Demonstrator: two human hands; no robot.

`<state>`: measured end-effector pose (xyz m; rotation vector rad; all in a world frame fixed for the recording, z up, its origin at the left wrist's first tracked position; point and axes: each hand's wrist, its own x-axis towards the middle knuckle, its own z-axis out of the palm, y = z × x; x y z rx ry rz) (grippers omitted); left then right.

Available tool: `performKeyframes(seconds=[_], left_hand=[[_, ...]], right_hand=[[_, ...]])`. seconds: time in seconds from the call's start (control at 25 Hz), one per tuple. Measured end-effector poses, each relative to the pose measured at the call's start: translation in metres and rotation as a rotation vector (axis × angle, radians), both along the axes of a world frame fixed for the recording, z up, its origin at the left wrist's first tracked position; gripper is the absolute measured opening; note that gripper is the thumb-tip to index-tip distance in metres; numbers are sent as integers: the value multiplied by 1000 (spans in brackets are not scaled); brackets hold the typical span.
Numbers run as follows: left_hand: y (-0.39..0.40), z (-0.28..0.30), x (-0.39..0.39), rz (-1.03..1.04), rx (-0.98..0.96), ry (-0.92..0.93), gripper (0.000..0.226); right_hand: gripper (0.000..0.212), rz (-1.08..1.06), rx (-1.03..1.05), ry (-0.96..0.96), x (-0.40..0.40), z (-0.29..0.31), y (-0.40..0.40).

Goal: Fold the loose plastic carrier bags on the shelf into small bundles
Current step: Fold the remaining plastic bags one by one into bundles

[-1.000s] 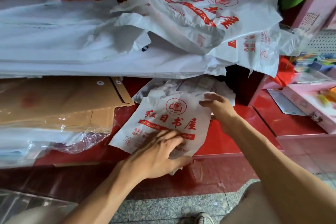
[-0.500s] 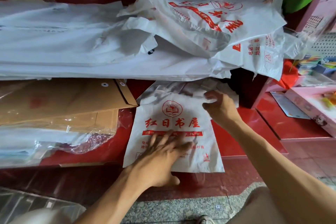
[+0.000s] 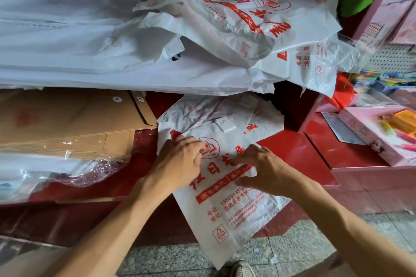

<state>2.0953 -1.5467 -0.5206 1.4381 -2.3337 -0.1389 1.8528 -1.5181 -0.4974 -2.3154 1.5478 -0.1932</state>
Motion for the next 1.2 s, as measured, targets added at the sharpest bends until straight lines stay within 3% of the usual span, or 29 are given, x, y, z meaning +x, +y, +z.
performKeyframes(seconds=[0.12,0.24,0.28,0.44,0.56,0.68,0.76,0.84,0.96,1.08,1.2], left_hand=[[-29,-19,18,184,150,-208,45],[-44,-32,34,244,250,-150,71],[-44,-30,34,253,242,-110,72],[-36,-11,21,130,-129,23,59],[-29,-15,7,20,60,-97,63],[-33,-23,4,313,180,-245,65],[-31,-16,0,380,37,-233,61],[-31,-12,-4,238,-43,-159,58],[-26,-15,-8,181,245,-246,72],[-18,-11,-15,167,12,-257,64],[-3,-8,-21,27,96,-223,75]], right_hand=[[50,-23,-1,25,-6,-2,4],[47,-43,6,71,-15,1,6],[46,-56,9,84,-19,1,7],[47,-122,14,123,-26,5,10],[50,-146,19,156,-25,8,11],[50,-146,22,165,-25,10,11],[50,-146,26,163,-26,11,12],[49,-144,34,165,-26,11,12],[35,-158,35,143,-26,11,8],[18,-171,19,60,-22,11,-4],[11,-212,24,-90,-21,4,-32]])
